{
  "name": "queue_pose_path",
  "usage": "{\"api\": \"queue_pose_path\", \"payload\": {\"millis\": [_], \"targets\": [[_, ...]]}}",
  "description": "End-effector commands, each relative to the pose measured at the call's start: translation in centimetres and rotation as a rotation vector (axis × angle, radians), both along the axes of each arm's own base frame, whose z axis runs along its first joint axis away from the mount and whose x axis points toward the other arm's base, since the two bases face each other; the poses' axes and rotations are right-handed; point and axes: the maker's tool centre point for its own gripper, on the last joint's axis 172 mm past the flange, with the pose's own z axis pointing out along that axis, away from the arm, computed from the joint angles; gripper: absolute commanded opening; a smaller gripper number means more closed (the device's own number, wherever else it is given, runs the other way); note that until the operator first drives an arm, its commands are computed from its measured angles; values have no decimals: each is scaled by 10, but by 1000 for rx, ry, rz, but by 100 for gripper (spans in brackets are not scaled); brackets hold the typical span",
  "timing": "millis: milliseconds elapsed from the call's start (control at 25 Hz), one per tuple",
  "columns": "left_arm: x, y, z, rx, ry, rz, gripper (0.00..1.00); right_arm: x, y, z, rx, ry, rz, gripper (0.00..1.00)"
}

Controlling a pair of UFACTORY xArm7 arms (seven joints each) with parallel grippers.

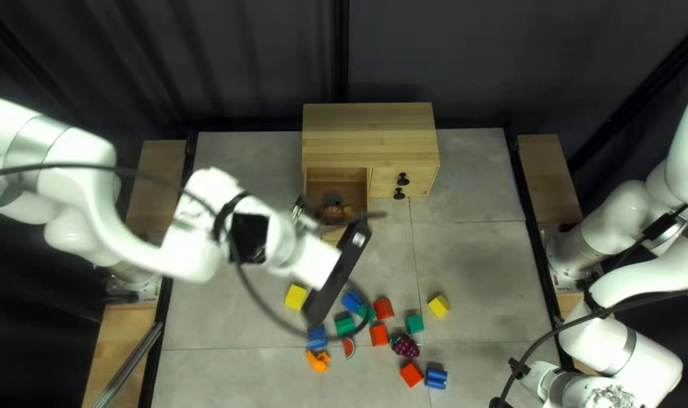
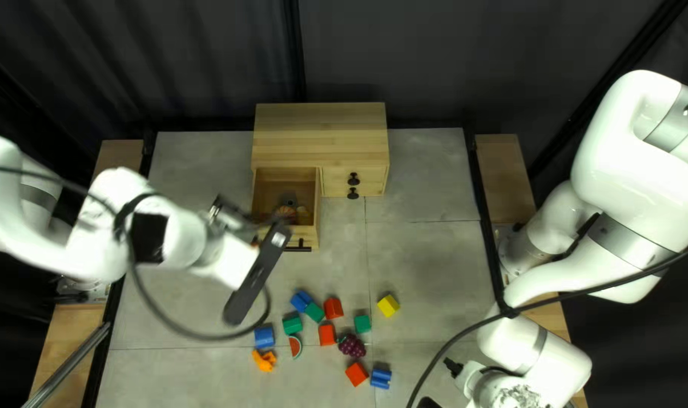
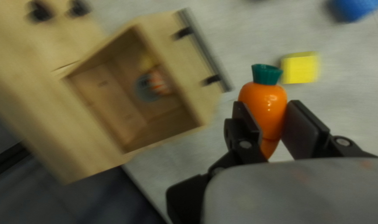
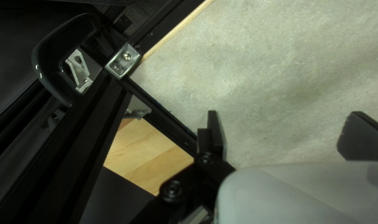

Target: Open drawers and place objects into drawer and close

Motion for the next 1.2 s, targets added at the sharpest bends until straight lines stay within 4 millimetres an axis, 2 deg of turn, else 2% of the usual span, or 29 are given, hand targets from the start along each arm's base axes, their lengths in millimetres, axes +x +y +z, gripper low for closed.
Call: {"api": "queue_pose_path", "payload": {"millis": [40,80,200,360,440,520,560,800,960,1200], "targets": [[13,32,-26,0,-52,105,94,0,0,0,0,0,0,100],[13,39,-29,-2,-60,138,100,0,0,0,0,0,0,100],[8,49,-27,-17,-87,235,100,0,0,0,0,0,0,100],[-5,42,-19,-32,-101,329,100,0,0,0,0,0,0,100],[-12,26,-18,-34,-98,339,100,0,0,0,0,0,0,100],[-22,-5,-22,-36,-82,306,100,0,0,0,0,0,0,100],[-30,-27,-25,-38,-61,263,100,0,0,0,0,0,0,100],[-64,-106,-35,-78,87,69,100,0,0,0,0,0,0,100],[-73,-133,-55,-132,173,-16,100,0,0,0,0,0,0,100],[-91,-151,-99,-217,215,-39,100,0,0,0,0,0,0,100]]}}
